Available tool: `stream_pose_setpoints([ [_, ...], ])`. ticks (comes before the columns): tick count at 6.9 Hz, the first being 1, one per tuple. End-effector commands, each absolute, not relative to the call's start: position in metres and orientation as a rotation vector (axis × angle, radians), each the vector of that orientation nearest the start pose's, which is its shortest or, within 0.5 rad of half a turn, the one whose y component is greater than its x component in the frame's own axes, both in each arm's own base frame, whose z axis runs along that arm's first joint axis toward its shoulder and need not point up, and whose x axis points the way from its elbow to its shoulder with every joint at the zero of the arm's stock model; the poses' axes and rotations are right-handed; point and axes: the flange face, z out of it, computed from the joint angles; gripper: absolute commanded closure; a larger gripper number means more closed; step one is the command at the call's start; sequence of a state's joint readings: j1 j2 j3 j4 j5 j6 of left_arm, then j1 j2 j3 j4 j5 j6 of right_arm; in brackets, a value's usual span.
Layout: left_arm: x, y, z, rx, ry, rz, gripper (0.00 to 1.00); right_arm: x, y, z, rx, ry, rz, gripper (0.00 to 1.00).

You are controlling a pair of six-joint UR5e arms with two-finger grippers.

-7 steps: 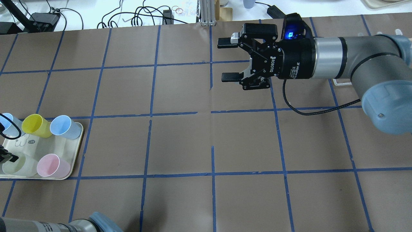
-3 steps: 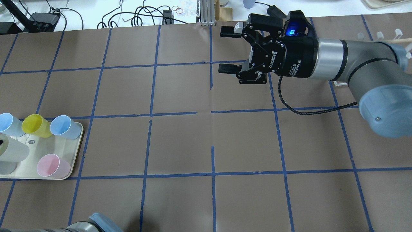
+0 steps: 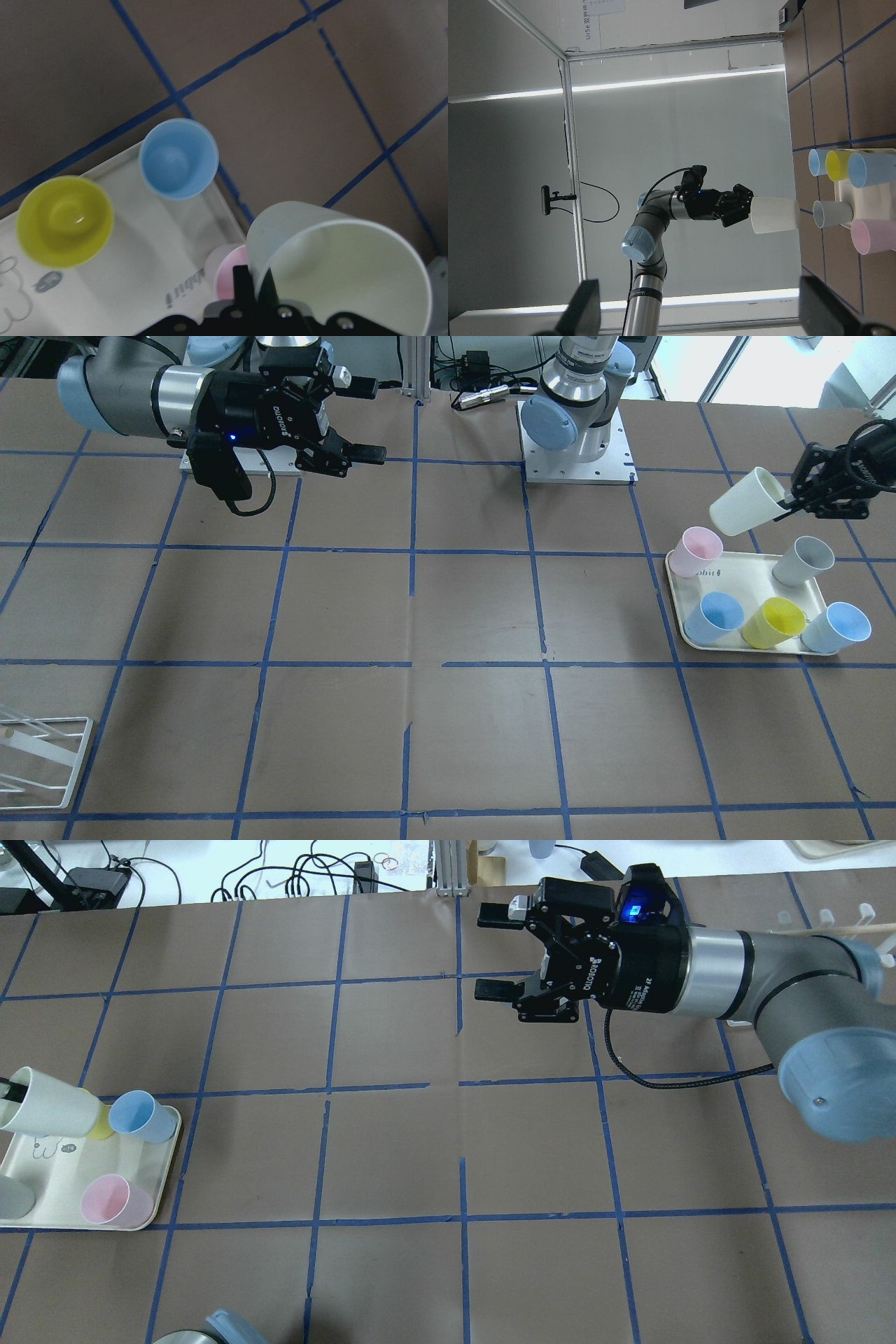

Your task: Transfer IKEA cup to right arm and place on rack

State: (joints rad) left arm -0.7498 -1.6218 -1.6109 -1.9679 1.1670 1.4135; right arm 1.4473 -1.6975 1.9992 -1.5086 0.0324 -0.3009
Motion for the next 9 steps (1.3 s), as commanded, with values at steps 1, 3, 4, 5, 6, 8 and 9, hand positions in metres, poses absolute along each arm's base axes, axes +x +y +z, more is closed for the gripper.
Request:
stream_pose_setpoints([
  [1, 0.112, -0.457, 0.436, -0.394, -2.209, 0.104, 1.00, 0.182, -0.439, 0.432, 0.148, 1.534, -0.055, 0.00],
  [3, 0.030, -0.463, 0.442, -0.304, -2.000, 0.055, 1.00, 0.181, -0.439, 0.432, 0.151, 1.534, -0.055, 0.00],
  [4, 0.000, -0.464, 0.446, -0.260, -1.920, 0.056, 1.00, 0.181, -0.439, 0.433, 0.151, 1.532, -0.056, 0.00],
  [5, -0.040, -0.463, 0.443, -0.270, -1.872, 0.022, 1.00, 0.181, -0.439, 0.431, 0.153, 1.533, -0.053, 0.00],
  [6, -0.076, -0.462, 0.436, -0.236, -1.809, 0.011, 1.00, 0.181, -0.439, 0.430, 0.163, 1.533, -0.044, 0.00],
  [8, -0.112, -0.457, 0.425, -0.236, -1.752, 0.026, 1.00, 0.181, -0.438, 0.430, 0.170, 1.532, -0.037, 0.00],
  [9, -0.116, -0.457, 0.424, -0.263, -1.746, 0.039, 1.00, 0.182, -0.437, 0.428, 0.182, 1.531, -0.022, 0.00],
])
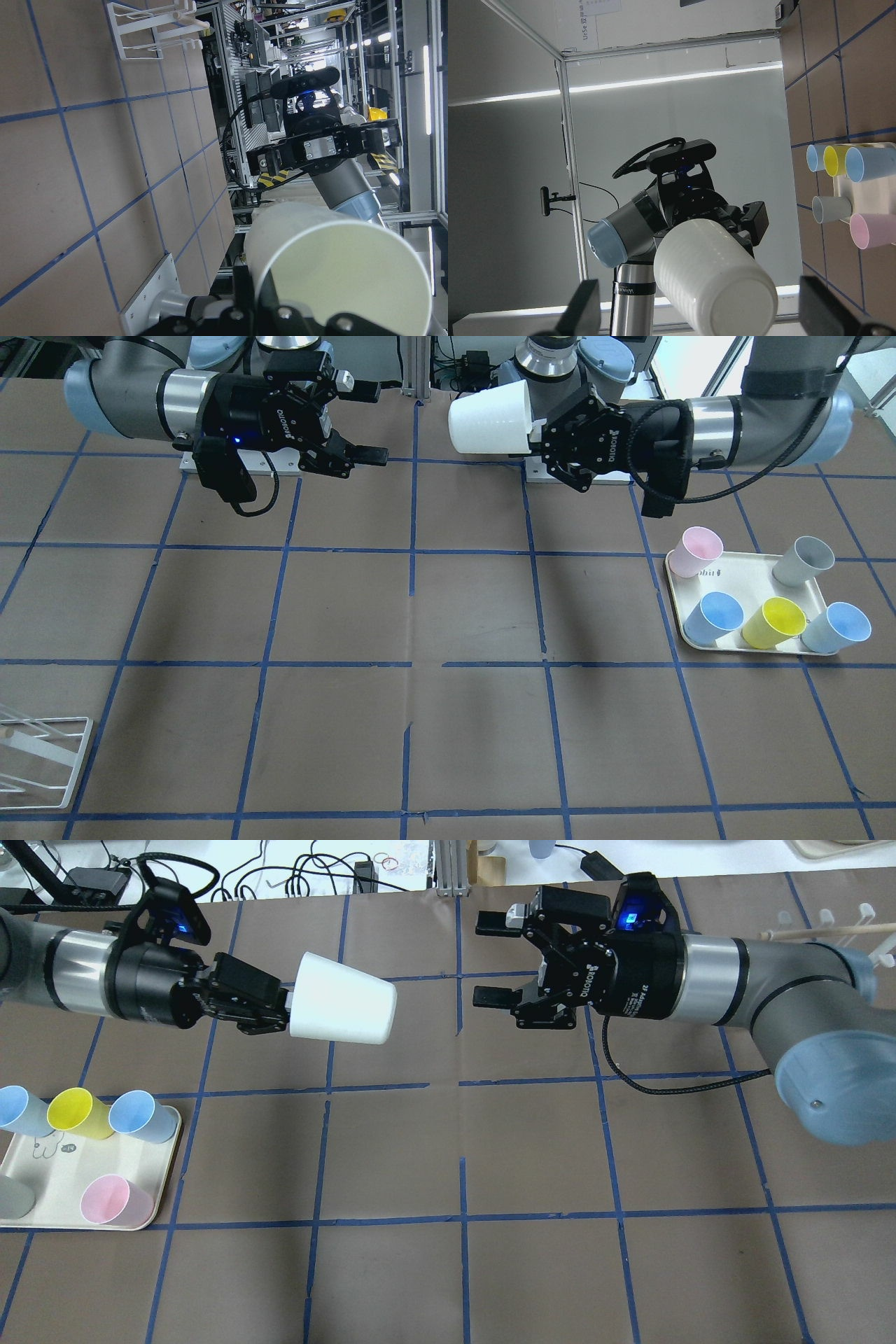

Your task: Transfer IKEA cup to right arm and place on rack

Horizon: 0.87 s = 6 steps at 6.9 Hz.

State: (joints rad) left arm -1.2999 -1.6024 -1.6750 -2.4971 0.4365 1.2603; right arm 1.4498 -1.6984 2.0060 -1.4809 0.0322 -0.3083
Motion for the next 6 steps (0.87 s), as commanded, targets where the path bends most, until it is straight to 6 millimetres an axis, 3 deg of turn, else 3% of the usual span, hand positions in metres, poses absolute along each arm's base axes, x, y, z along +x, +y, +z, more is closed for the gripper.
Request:
stream_pose_setpoints([
  [1, -0.123, -0.461, 0.424, -0.249, -1.726, 0.072, 1.00, 0.183, -0.436, 0.427, 0.187, 1.531, -0.015, 0.00],
  [2, -0.149, -0.461, 0.426, -0.236, -1.693, 0.089, 1.00, 0.185, -0.433, 0.422, 0.207, 1.528, 0.010, 0.00],
  [3, -0.160, -0.461, 0.428, -0.232, -1.677, 0.102, 1.00, 0.185, -0.431, 0.417, 0.234, 1.525, 0.038, 0.00],
  [6, -0.166, -0.457, 0.432, -0.239, -1.677, 0.096, 1.00, 0.186, -0.424, 0.422, 0.283, 1.519, 0.087, 0.00],
])
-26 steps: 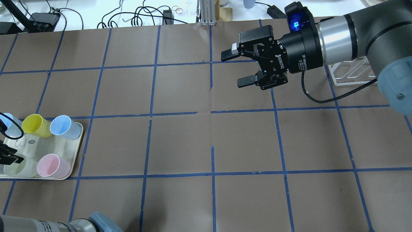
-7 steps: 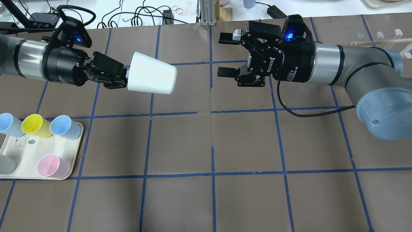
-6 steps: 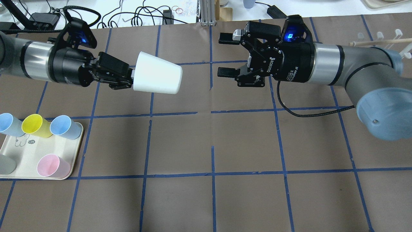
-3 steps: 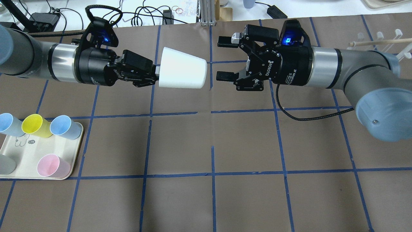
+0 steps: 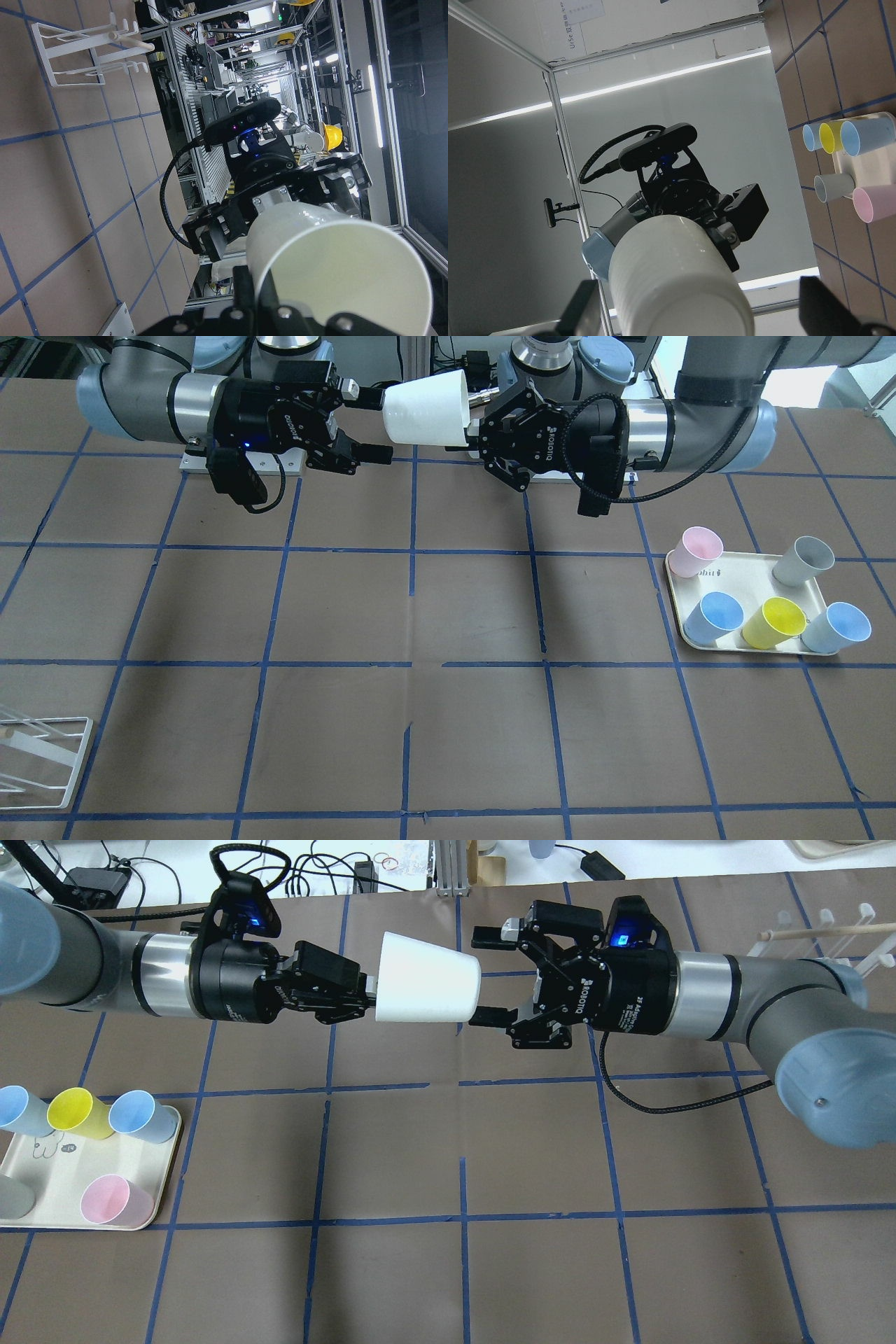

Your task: Transfer IKEA cup to right arm and place on rack

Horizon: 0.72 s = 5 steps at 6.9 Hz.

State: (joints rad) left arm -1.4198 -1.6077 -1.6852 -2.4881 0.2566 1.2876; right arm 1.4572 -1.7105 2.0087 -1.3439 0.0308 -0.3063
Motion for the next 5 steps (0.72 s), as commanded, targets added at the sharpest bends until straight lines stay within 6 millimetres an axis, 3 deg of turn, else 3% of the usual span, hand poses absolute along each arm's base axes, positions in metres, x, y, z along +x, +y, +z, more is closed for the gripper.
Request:
stream_pose_setpoints([
  [1, -0.166, -0.455, 0.432, -0.238, -1.677, 0.094, 1.00, 0.187, -0.422, 0.422, 0.298, 1.517, 0.104, 0.00],
  [3, -0.166, -0.454, 0.436, -0.243, -1.678, 0.100, 1.00, 0.188, -0.412, 0.440, 0.326, 1.511, 0.135, 0.00],
  [5, -0.166, -0.454, 0.436, -0.244, -1.679, 0.098, 1.00, 0.189, -0.410, 0.441, 0.330, 1.511, 0.141, 0.02],
])
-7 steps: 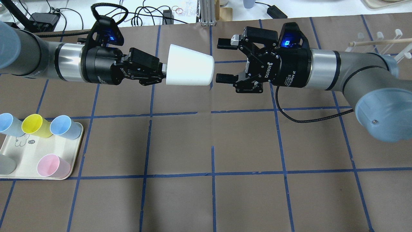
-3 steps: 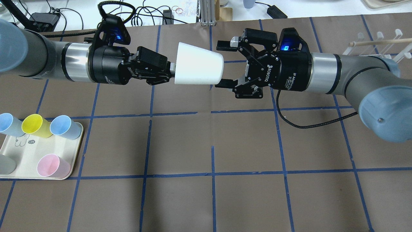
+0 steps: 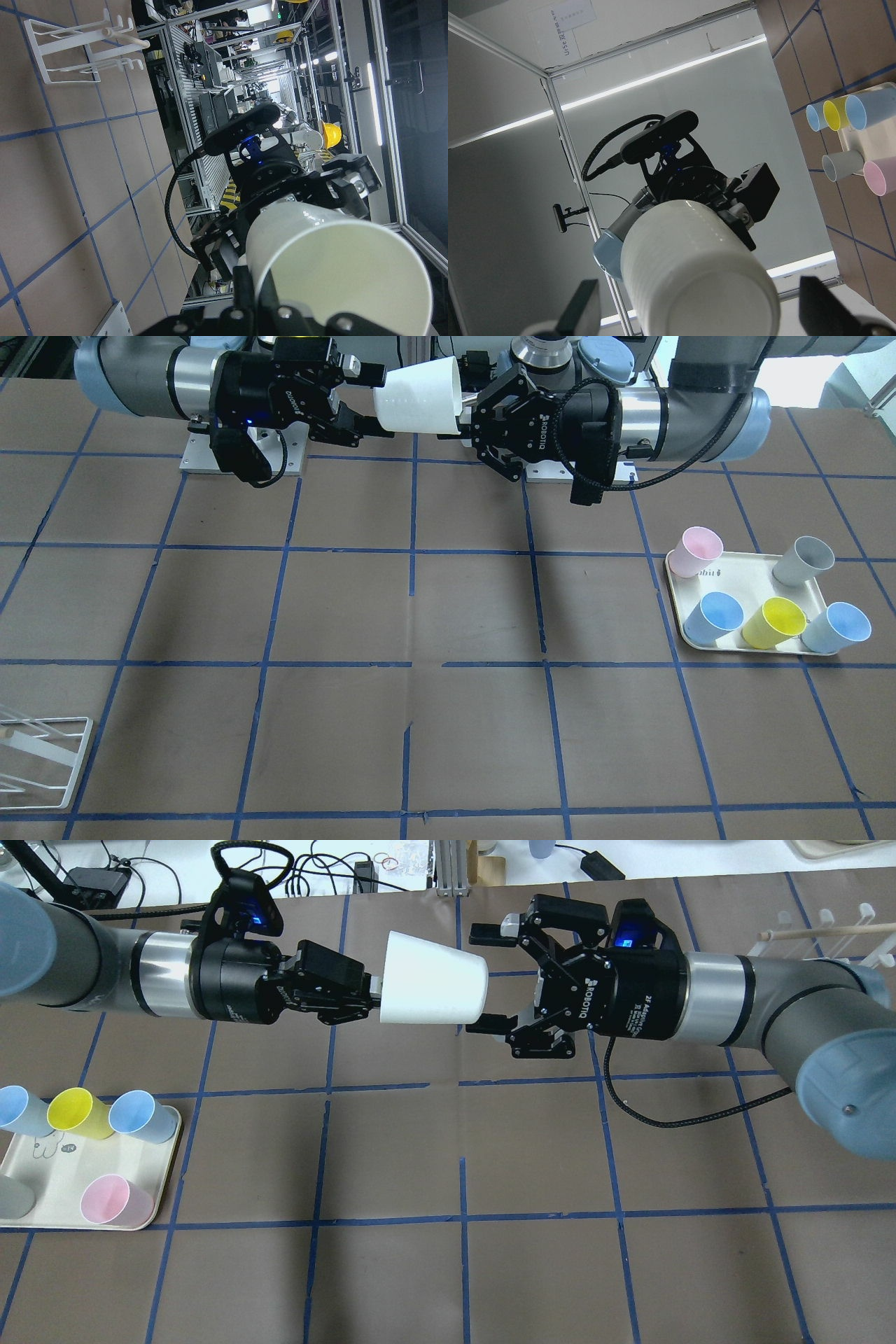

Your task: Transfer IKEA cup to right arm and place on rack

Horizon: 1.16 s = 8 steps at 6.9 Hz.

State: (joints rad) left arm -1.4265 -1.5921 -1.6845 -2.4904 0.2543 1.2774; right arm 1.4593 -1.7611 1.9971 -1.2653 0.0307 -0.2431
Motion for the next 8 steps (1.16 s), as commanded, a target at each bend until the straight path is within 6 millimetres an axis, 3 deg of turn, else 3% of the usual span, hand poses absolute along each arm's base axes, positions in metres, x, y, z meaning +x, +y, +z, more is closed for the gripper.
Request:
stream_pose_setpoints([
  [1, -0.1663, -0.4534, 0.4362, -0.244, -1.679, 0.099, 1.00, 0.1888, -0.4098, 0.4407, 0.336, 1.509, 0.147, 0.08],
  [3, -0.1662, -0.4538, 0.4356, -0.242, -1.679, 0.097, 1.00, 0.1920, -0.4079, 0.4412, 0.331, 1.511, 0.154, 0.20],
  [5, -0.1659, -0.4556, 0.4316, -0.235, -1.679, 0.088, 1.00, 0.1988, -0.4052, 0.4414, 0.341, 1.510, 0.191, 0.22],
  [6, -0.1657, -0.4569, 0.4297, -0.233, -1.678, 0.085, 0.77, 0.1988, -0.4056, 0.4408, 0.343, 1.509, 0.193, 0.29],
  [8, -0.1658, -0.4560, 0.4323, -0.236, -1.680, 0.089, 0.87, 0.1980, -0.4078, 0.4391, 0.346, 1.510, 0.195, 0.49],
])
